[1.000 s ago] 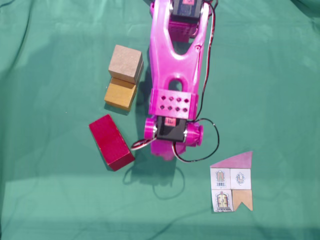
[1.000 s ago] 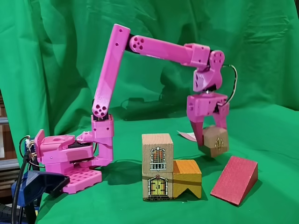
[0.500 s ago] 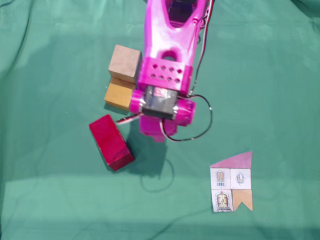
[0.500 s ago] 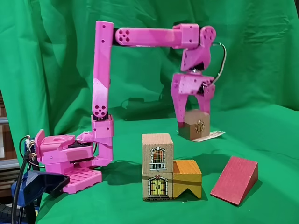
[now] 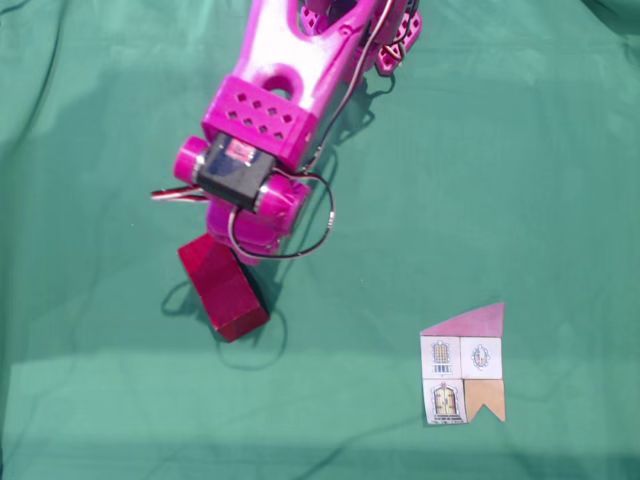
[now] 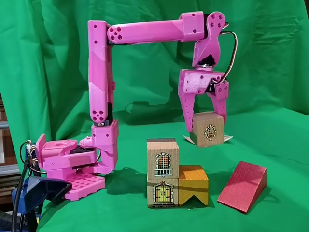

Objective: Grasp some building blocks and build the house on the picture.

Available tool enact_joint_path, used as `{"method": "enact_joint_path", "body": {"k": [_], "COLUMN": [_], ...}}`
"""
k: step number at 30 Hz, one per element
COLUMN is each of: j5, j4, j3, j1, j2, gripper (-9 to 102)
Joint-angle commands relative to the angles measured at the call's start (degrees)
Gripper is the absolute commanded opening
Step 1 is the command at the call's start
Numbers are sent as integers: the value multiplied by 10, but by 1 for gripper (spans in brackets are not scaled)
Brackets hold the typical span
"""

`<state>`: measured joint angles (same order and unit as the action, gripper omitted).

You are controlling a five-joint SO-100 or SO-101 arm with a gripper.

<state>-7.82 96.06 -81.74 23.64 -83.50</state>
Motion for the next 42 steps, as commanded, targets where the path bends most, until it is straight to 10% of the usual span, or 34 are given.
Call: {"method": "enact_joint_path", "body": {"k": [1,42], "j5": [-4,-10], "j4": [5,25], "j3": [18,-95], "j1": [25,37], "j2": [-34,-242], "gripper": [19,19]}}
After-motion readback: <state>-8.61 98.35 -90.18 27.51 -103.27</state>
